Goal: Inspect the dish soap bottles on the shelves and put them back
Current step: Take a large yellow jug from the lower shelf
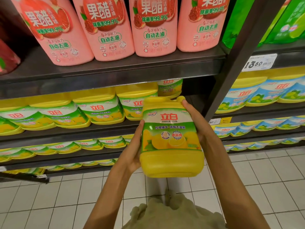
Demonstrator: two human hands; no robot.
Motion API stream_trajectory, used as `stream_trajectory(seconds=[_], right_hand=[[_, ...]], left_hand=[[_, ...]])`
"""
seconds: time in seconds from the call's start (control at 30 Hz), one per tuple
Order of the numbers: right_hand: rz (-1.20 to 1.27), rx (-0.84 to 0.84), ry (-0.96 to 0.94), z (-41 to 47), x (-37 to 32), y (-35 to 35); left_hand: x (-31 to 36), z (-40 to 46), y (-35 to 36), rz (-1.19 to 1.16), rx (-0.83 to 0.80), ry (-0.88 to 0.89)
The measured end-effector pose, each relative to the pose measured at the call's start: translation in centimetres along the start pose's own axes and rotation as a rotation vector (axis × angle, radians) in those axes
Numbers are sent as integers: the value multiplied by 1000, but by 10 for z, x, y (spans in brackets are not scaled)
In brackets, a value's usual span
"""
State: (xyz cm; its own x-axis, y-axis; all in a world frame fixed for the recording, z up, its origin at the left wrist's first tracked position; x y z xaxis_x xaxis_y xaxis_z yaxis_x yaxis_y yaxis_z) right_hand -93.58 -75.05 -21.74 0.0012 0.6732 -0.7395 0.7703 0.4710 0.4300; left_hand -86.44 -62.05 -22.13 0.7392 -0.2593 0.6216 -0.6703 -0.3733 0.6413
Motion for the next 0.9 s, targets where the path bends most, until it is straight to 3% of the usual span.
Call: stream_trajectory(seconds=[0.2,0.4,0.57,0.77,0.9], right_hand=[[-164,93,21,-2,-3,-10],[25,9,71,-12,27,-15],[-20,-25,134,-14,26,-14],[23,-25,31,-21,26,-18],[-81,-51,-109,-27,15,-16]], left_hand=[[-3,2,-5,-5,75,-7],[0,8,0,-89,72,52],[-3,7,0,-82,108,32],[-1,5,-2,105,105,-7],[11,5,-5,306,103,77]])
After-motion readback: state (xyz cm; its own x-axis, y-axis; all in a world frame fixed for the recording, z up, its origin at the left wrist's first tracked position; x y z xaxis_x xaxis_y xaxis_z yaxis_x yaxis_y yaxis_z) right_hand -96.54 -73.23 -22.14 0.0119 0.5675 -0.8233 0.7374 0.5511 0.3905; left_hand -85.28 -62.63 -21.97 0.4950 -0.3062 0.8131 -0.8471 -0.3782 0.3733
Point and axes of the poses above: each hand's wrist, its own z-axis towards the middle knuckle, its own y-axis out of the palm, x = y × z, the point moved 10 cm from there along z, towards the middle knuckle, and after that the axes turned 3 degrees about y, right-handed, at the moved point
